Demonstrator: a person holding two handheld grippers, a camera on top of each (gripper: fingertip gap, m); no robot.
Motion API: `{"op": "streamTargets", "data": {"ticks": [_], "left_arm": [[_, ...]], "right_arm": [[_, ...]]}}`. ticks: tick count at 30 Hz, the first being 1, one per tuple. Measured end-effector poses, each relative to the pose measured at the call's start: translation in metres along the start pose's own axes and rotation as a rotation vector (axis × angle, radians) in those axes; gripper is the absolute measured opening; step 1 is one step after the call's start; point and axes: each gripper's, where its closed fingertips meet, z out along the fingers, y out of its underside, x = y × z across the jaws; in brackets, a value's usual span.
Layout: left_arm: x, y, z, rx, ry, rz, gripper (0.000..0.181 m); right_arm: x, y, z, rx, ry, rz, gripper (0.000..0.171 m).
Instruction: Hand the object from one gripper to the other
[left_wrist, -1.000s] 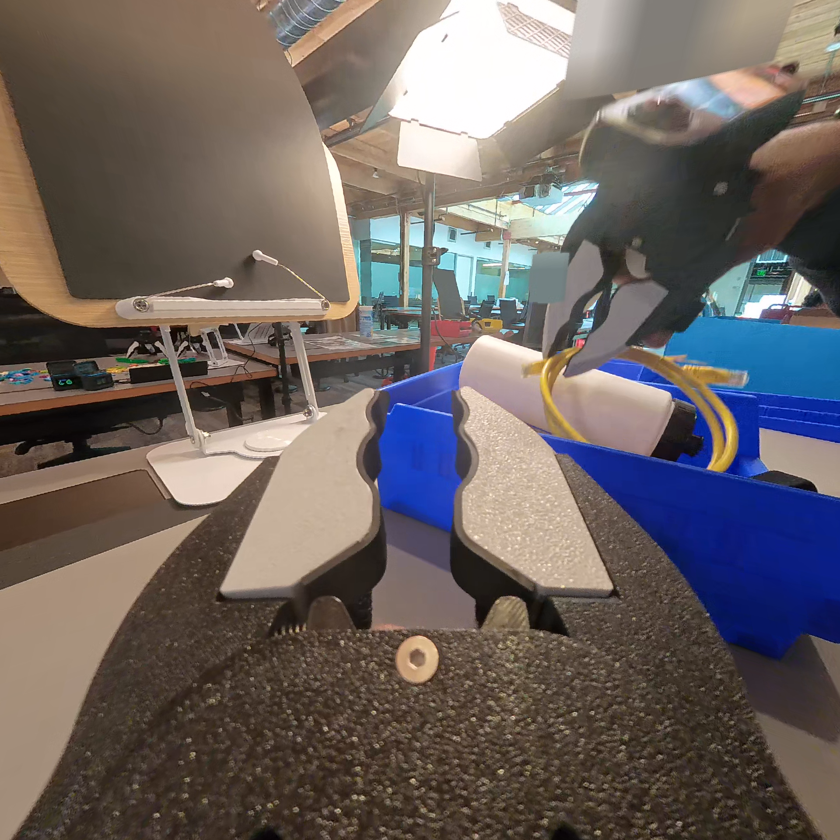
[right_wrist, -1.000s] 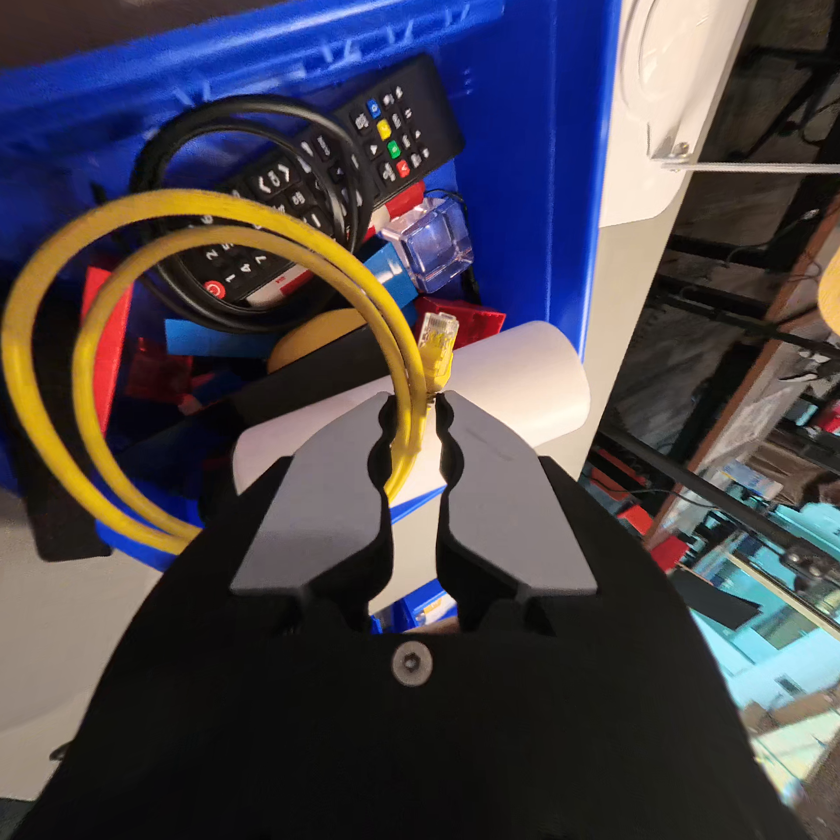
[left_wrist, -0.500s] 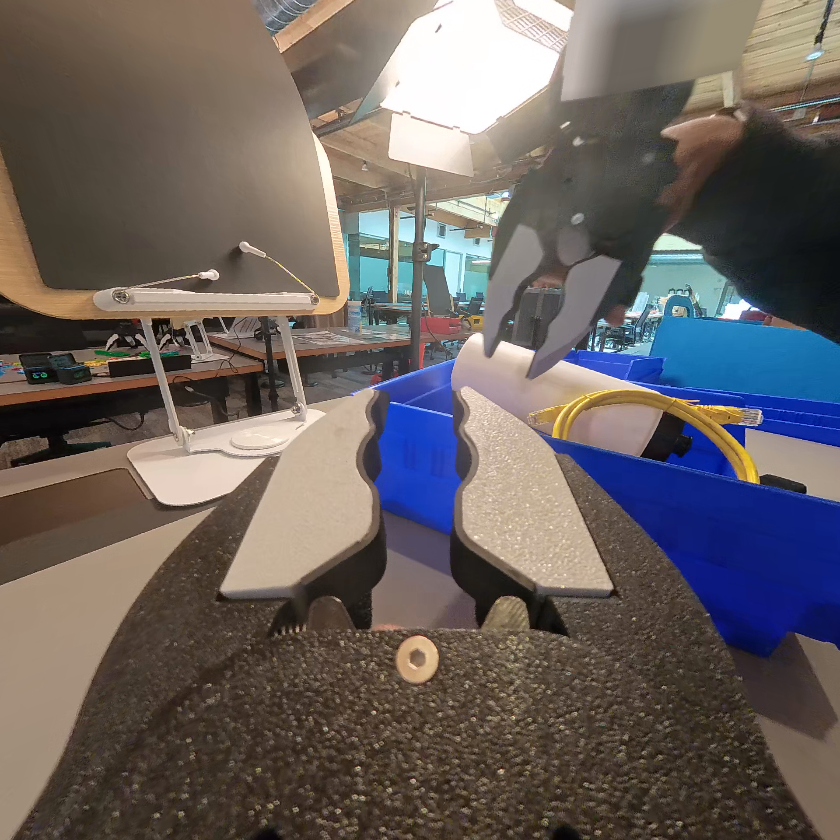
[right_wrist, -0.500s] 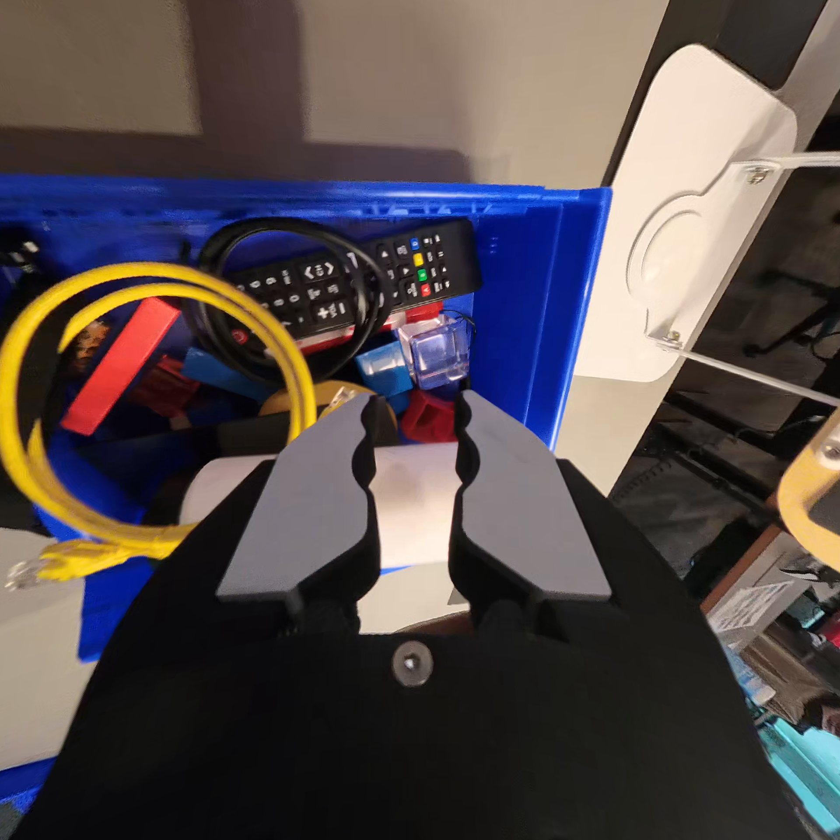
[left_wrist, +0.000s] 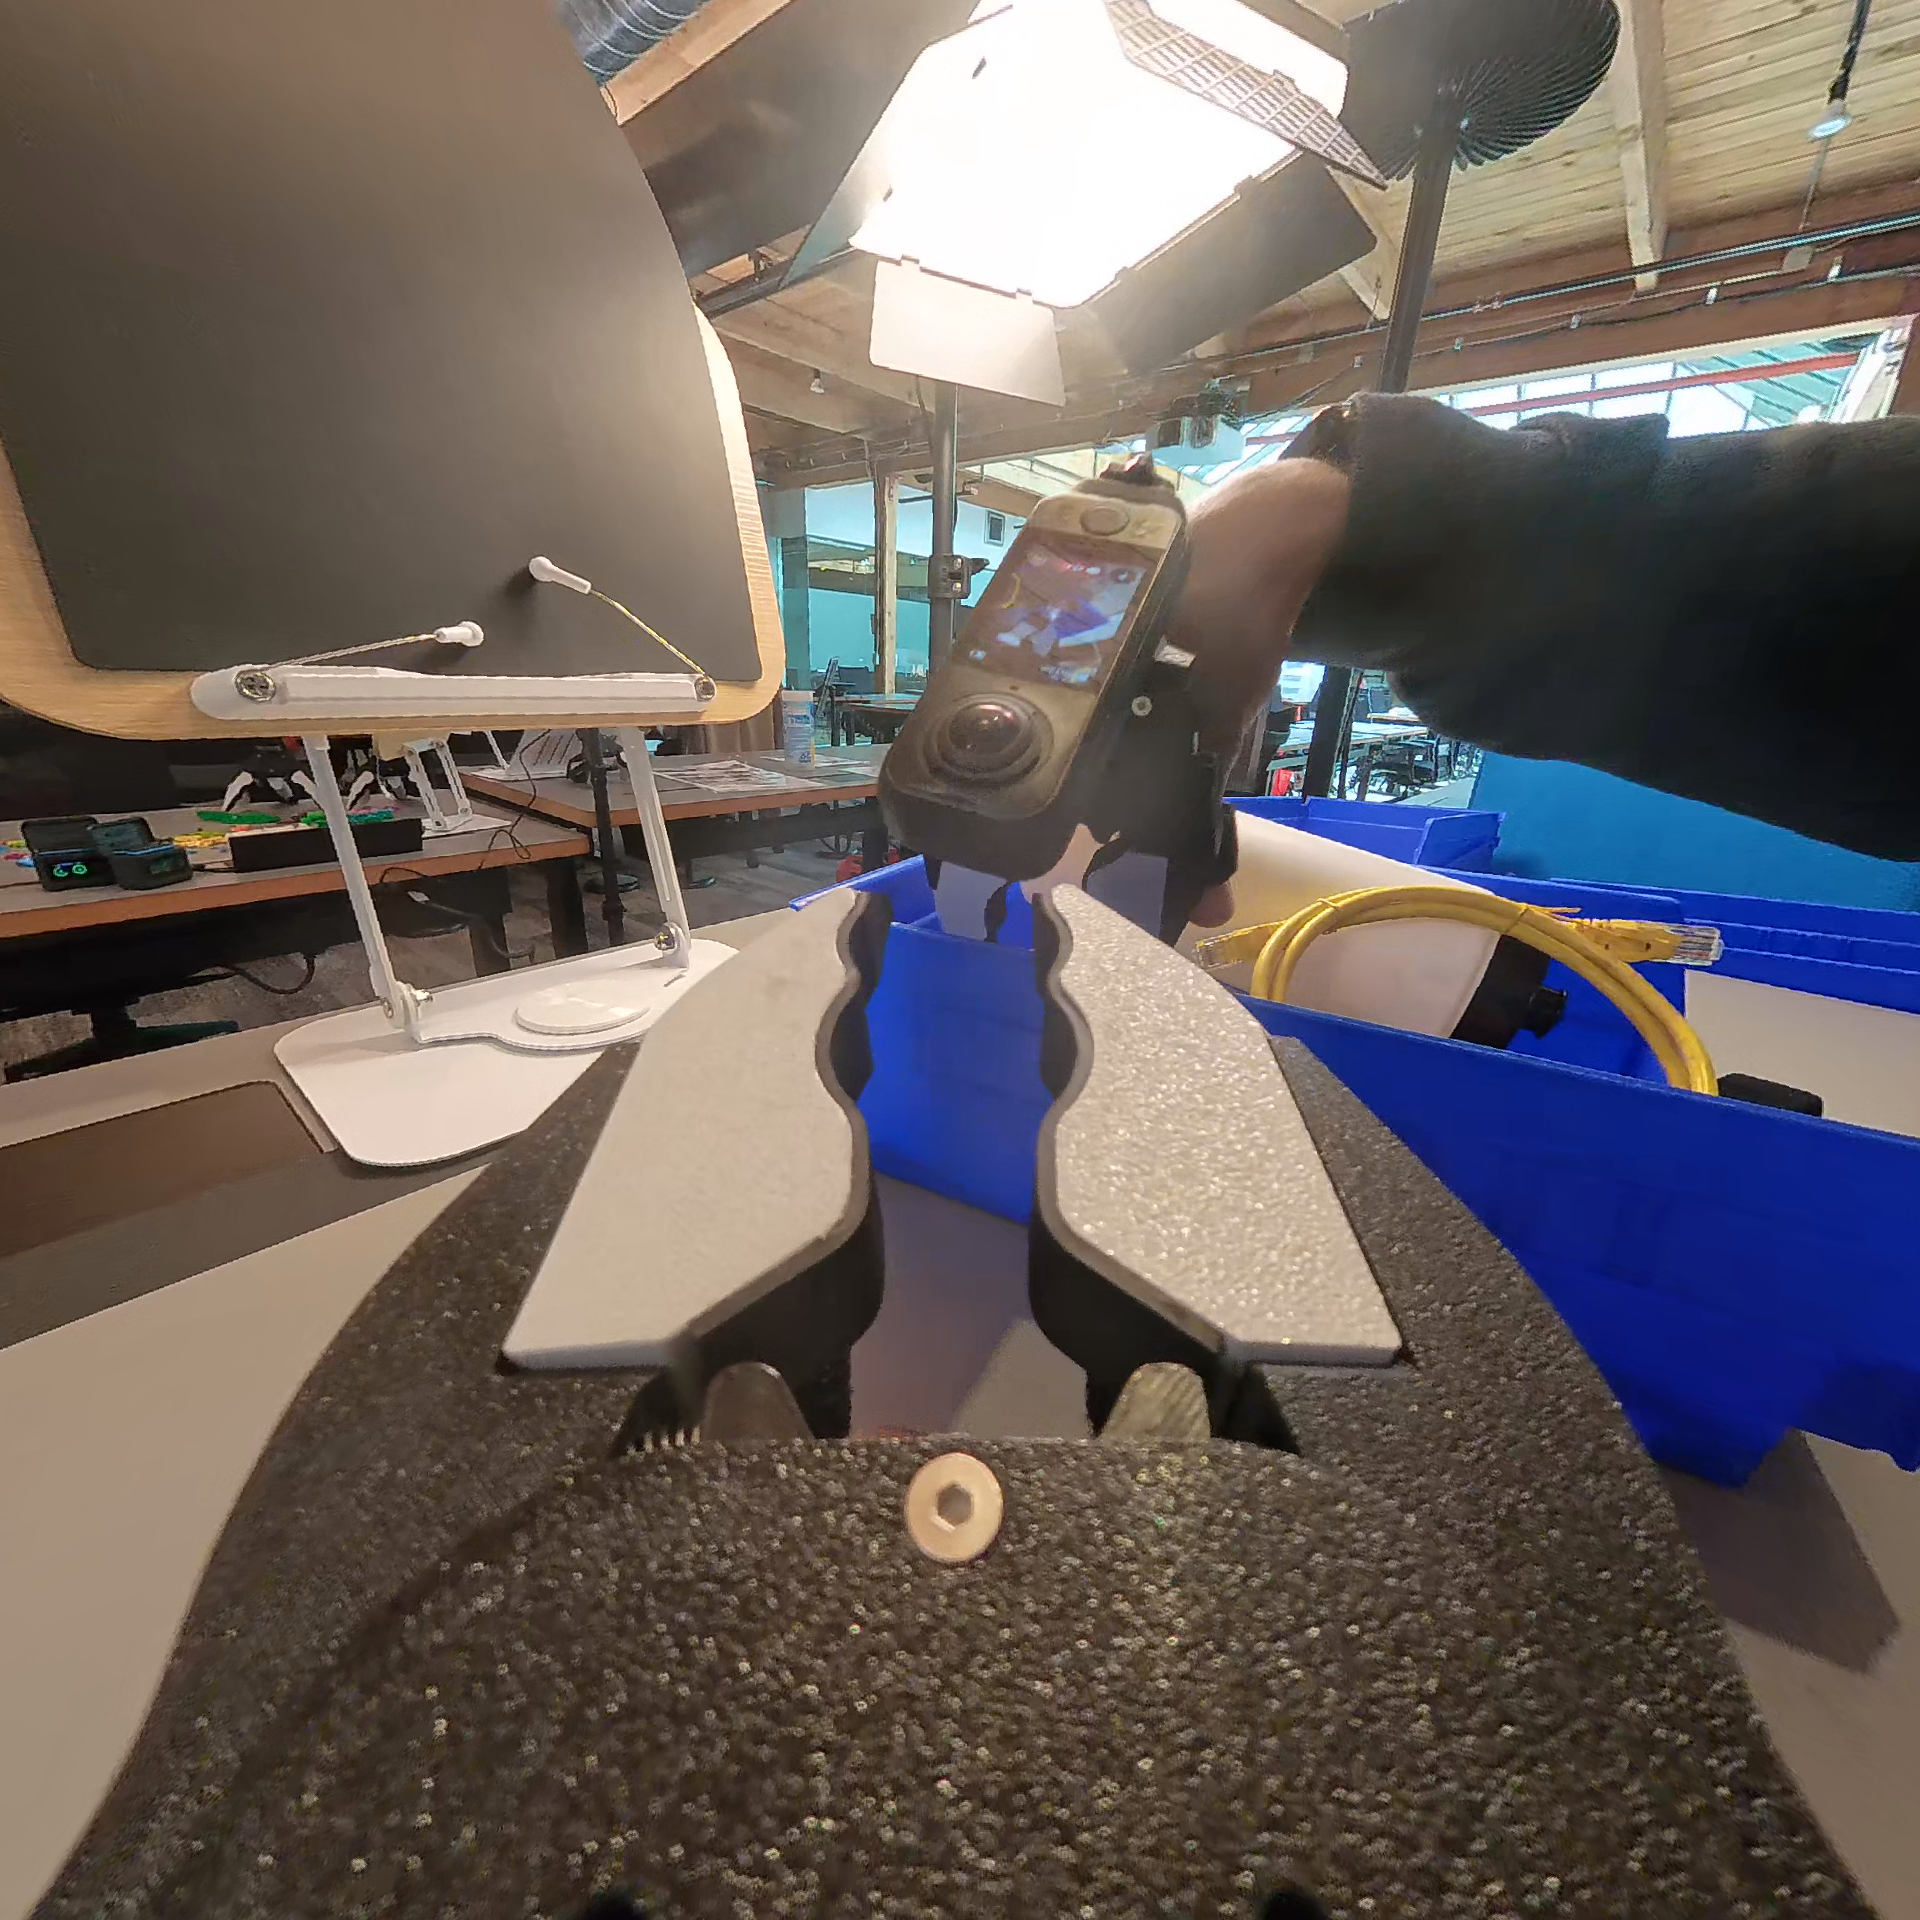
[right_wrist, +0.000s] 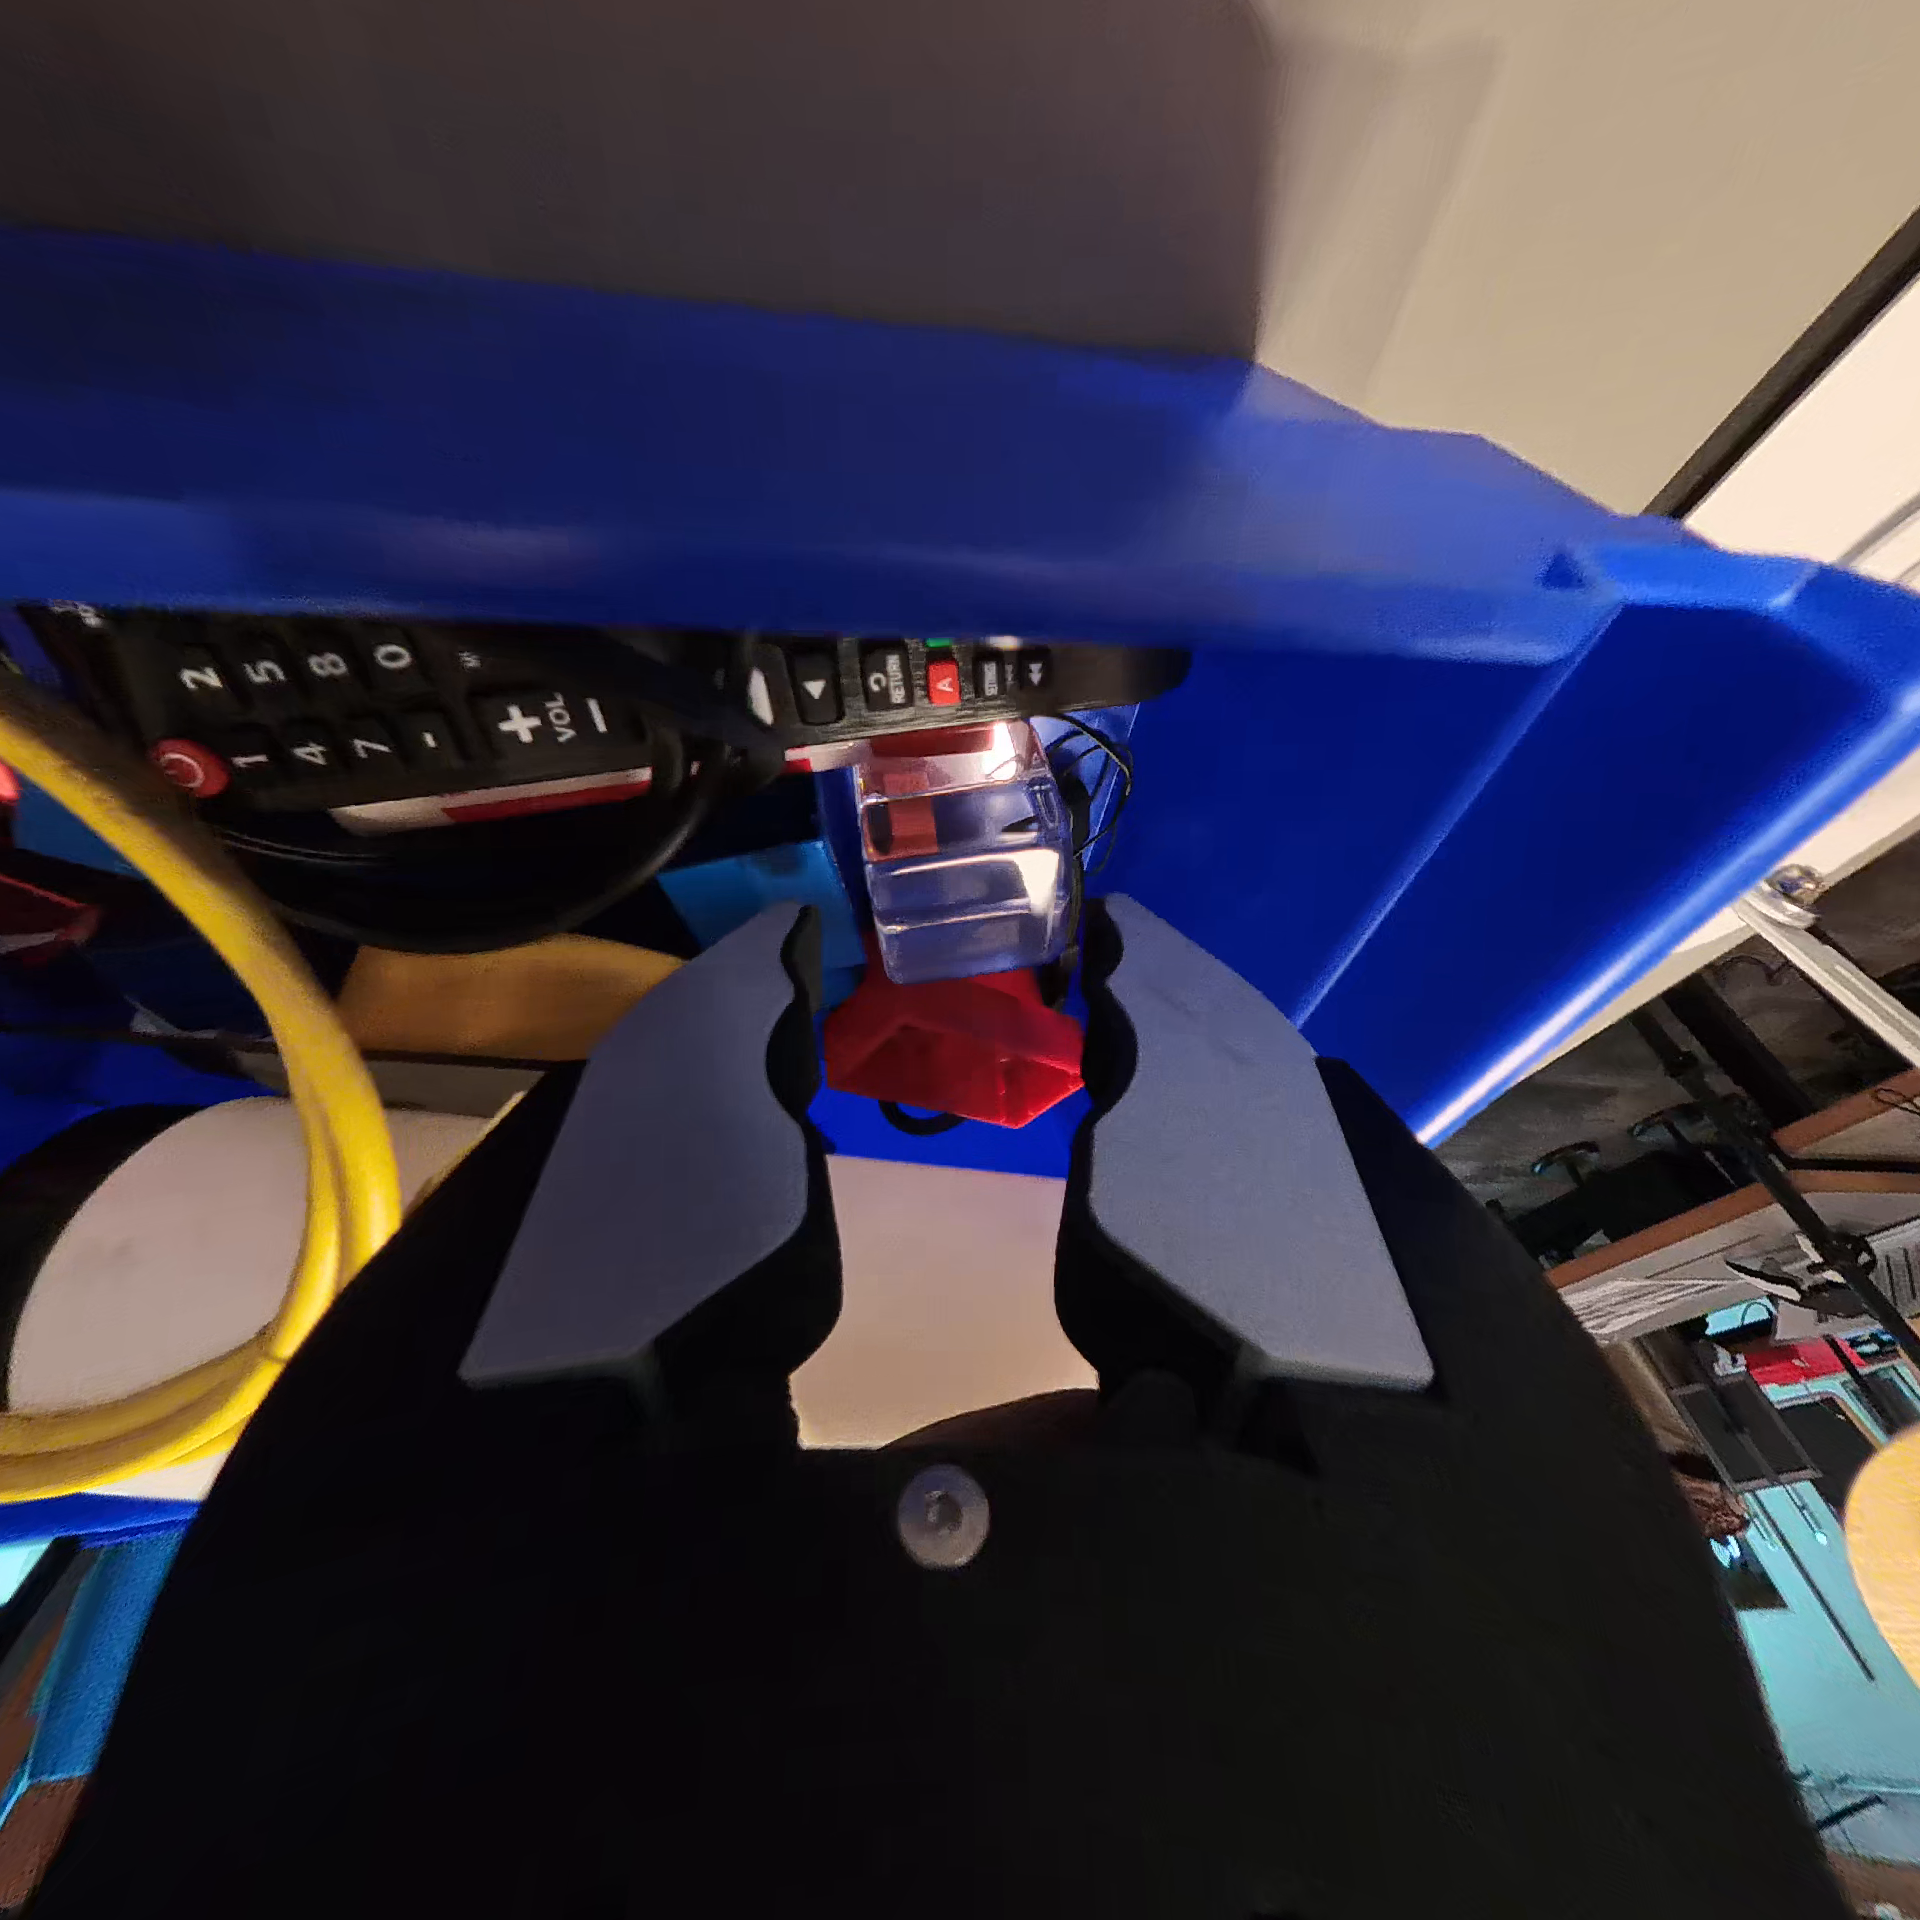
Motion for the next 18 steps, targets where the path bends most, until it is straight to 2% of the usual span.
{"op": "streamTargets", "data": {"ticks": [4, 9, 12, 15, 18], "left_arm": [[0.002, 0.0, 0.0, -0.001, 0.006, 0.007, 0.029], [0.003, 0.0, 0.0, 0.002, 0.013, 0.006, 0.029], [0.004, 0.0, -0.001, 0.003, 0.013, 0.007, 0.029], [0.006, 0.0, -0.002, 0.002, 0.012, 0.012, 0.029], [0.009, -0.001, -0.003, 0.001, 0.01, 0.021, 0.029]], "right_arm": [[0.002, 0.001, 0.009, -0.009, -0.044, 0.013, 0.05], [0.002, 0.002, 0.012, 0.017, -0.113, 0.066, 0.039], [0.003, 0.002, 0.013, 0.036, -0.121, 0.088, 0.039], [0.007, 0.003, 0.007, 0.054, -0.036, 0.085, 0.039], [0.011, 0.004, -0.017, 0.143, 0.076, 0.136, 0.039]]}}
